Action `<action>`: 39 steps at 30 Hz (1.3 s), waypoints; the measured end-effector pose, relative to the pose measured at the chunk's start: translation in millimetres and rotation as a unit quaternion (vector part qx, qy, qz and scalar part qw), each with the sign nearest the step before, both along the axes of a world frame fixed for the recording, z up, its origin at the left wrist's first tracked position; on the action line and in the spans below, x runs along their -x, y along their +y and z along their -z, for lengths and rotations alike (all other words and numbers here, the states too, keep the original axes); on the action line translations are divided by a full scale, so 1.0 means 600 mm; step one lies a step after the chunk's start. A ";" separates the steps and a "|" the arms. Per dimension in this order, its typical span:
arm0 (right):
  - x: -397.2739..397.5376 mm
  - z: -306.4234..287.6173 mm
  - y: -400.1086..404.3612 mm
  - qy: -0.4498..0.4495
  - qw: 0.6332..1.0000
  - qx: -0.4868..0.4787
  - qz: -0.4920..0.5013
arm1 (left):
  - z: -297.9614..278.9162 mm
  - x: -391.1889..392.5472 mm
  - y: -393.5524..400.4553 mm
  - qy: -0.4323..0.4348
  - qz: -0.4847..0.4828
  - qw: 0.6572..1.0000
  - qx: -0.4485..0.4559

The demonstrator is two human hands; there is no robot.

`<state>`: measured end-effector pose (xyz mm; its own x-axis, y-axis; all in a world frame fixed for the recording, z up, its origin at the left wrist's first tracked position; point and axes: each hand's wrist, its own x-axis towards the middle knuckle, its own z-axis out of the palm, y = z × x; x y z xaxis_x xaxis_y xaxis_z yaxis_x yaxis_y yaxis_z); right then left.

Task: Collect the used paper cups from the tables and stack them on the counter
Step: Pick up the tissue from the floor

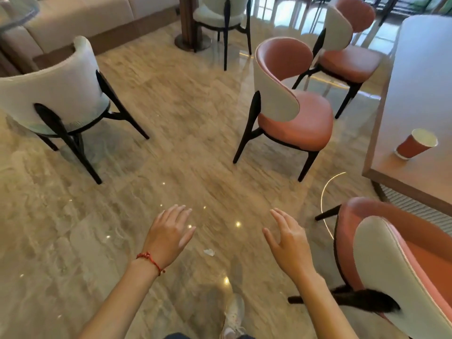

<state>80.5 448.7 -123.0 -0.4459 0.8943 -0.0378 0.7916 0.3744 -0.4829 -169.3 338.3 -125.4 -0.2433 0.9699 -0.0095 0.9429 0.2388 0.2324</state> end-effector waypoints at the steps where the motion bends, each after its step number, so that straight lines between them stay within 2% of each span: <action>1: 0.006 0.014 0.015 -0.007 1.000 0.005 -0.009 | 0.012 0.003 0.014 -0.005 -0.003 1.000 0.008; 5: 0.025 0.060 0.059 -0.019 0.999 0.032 -0.021 | 0.051 0.013 0.059 -0.028 -0.022 0.999 0.029; 9: 0.038 0.146 0.085 -0.027 0.998 0.055 -0.017 | 0.133 0.030 0.098 -0.054 -0.020 0.997 0.044; 22: 0.056 0.537 0.104 -0.055 0.991 0.125 0.005 | 0.573 0.054 0.122 -0.184 -0.081 0.974 0.109; 29: 0.050 0.773 0.113 -0.052 0.991 0.122 -0.008 | 0.815 0.025 0.115 -0.302 -0.213 0.923 0.105; 33: 0.050 0.869 0.119 -0.069 0.990 0.120 -0.038 | 0.919 0.005 0.117 -0.315 -0.231 0.914 0.108; 39: 0.061 1.015 0.130 -0.068 0.988 0.114 -0.074 | 1.086 0.004 0.115 -0.285 -0.224 0.924 0.120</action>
<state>43.9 526.5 -731.9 -0.5484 0.7808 -0.2995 0.7998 0.3851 -0.4605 -172.0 407.3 -776.7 -0.5089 0.7263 -0.4621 0.4775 0.6848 0.5505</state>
